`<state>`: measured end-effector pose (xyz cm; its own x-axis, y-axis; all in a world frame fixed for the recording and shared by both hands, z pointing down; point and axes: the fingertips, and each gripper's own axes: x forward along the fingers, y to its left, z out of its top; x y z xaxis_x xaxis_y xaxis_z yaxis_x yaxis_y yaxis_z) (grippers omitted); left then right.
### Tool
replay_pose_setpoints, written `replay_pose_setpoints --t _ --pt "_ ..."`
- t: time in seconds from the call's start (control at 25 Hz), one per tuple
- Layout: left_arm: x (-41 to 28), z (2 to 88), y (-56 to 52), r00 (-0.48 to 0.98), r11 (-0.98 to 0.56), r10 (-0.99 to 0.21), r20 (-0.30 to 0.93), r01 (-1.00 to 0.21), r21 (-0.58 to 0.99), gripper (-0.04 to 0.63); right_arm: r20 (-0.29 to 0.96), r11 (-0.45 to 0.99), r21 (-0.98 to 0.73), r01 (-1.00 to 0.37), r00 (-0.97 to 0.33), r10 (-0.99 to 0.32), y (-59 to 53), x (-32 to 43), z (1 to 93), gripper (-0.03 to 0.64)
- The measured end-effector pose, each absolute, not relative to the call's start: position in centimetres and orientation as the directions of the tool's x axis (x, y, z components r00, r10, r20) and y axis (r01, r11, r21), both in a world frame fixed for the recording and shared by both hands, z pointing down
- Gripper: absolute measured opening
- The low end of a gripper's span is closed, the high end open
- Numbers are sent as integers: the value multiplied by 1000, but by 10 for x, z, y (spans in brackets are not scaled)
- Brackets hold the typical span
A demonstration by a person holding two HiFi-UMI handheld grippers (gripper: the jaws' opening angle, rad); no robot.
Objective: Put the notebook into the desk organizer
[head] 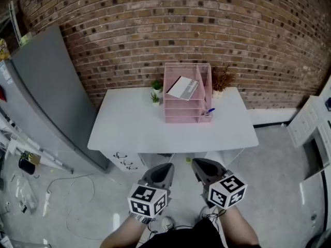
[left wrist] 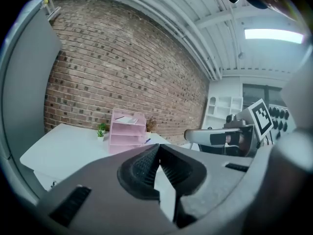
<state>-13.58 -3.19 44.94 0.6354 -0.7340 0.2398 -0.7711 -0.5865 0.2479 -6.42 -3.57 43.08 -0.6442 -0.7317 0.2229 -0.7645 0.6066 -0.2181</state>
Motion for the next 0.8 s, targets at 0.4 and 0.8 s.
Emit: replay_pose_setpoints --t 0.4,0.8 --pt "-101 435 -11 619 -572 -751 229 -784 242 6 205 619 -177 -765 -644 -737 -15 -24 411 3" --pt "-53 428 15 558 -514 -794 240 -828 224 6 183 673 -192 -714 -700 -690 6 22 407 3"
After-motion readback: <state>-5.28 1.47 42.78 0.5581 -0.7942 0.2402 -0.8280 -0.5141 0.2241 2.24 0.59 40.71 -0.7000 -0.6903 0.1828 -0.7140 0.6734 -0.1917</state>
